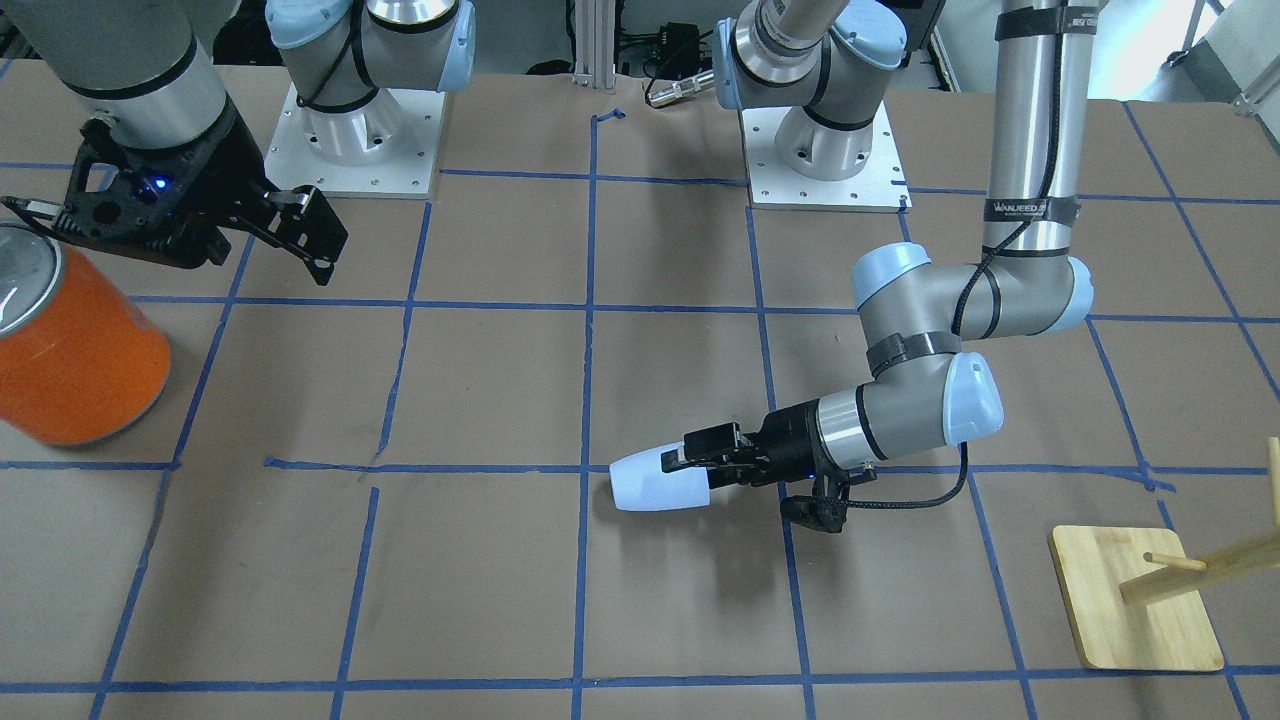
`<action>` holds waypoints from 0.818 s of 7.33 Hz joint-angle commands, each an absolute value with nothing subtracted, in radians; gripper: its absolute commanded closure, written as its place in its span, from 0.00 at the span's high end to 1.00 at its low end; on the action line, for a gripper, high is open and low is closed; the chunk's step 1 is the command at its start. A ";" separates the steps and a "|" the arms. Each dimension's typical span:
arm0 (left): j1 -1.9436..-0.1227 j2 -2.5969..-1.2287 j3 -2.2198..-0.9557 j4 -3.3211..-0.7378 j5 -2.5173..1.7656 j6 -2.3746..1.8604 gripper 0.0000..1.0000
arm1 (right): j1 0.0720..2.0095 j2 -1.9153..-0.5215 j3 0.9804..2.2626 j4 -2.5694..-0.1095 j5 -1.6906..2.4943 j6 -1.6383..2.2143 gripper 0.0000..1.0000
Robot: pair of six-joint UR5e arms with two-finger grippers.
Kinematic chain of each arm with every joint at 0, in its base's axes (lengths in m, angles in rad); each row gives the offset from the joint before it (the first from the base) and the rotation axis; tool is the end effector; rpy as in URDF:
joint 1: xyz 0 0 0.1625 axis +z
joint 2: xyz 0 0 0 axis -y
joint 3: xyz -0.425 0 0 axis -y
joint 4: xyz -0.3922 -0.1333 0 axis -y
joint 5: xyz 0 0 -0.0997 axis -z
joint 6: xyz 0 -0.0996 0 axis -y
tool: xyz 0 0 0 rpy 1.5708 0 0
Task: Flip cup
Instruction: 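Reach the left gripper toward the open mouth of the lying cup, then close the left gripper on the cup's rim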
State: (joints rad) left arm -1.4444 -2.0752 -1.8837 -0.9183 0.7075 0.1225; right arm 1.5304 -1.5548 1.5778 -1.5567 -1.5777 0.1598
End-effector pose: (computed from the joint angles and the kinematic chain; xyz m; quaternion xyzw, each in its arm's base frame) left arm -0.1365 -0.5833 0.1683 0.0362 -0.9051 -0.0224 0.4230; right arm 0.1125 -0.4998 0.4752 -0.0998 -0.9948 -0.0183 0.0046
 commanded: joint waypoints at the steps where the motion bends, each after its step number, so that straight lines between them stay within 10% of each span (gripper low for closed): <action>1: -1.450 -2.077 -1.893 -0.917 0.630 0.115 0.84 | 1.531 -1.552 1.582 -1.557 -1.577 0.152 1.00; 6: -1.453 -2.072 -1.885 -0.917 0.624 0.112 0.00 | 1.528 -1.551 1.582 -1.559 -1.577 0.147 1.00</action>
State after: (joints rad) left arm -1.4529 -2.0747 -1.8861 -0.9173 0.6203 0.1121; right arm 1.5263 -1.5503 1.5826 -1.5598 -1.5784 0.1465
